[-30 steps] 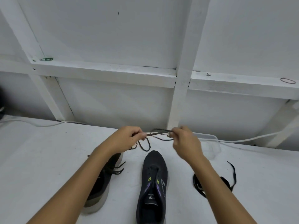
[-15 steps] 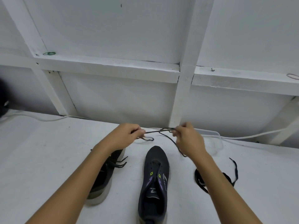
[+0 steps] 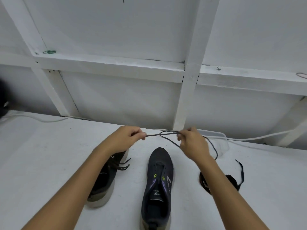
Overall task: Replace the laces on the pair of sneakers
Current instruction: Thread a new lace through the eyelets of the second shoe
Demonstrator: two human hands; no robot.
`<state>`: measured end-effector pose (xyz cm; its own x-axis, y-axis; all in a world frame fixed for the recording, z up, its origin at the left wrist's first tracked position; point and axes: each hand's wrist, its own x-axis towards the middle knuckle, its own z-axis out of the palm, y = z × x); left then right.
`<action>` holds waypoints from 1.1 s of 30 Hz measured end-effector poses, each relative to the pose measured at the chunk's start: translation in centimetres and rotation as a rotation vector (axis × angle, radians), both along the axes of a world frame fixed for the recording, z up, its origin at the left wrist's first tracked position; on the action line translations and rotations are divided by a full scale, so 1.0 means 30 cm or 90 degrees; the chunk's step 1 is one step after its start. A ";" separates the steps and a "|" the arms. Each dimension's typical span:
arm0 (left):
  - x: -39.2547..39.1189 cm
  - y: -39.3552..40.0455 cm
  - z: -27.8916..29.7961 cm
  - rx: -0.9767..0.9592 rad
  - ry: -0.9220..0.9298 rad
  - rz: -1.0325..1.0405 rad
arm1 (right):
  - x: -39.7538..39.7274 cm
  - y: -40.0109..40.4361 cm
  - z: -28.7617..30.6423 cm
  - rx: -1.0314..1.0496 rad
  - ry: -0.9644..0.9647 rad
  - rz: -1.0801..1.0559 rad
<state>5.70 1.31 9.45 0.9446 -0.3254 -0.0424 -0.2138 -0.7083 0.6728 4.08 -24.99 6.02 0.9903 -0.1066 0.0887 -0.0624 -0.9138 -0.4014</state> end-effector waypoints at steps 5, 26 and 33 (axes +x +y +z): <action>0.010 0.048 -0.030 0.013 0.003 0.029 | -0.030 -0.007 0.028 -0.036 0.066 0.016; -0.036 0.012 -0.152 -0.193 0.307 0.157 | 0.082 0.008 0.040 0.072 0.024 -0.061; -0.131 -0.093 -0.206 -0.290 0.228 0.292 | -0.097 0.087 -0.070 0.198 0.081 0.020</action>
<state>1.77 -1.49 3.26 0.9437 0.0406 -0.3283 0.3244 -0.3080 0.8944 1.17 -22.38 3.91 0.9946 -0.0781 -0.0678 -0.1034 -0.7510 -0.6521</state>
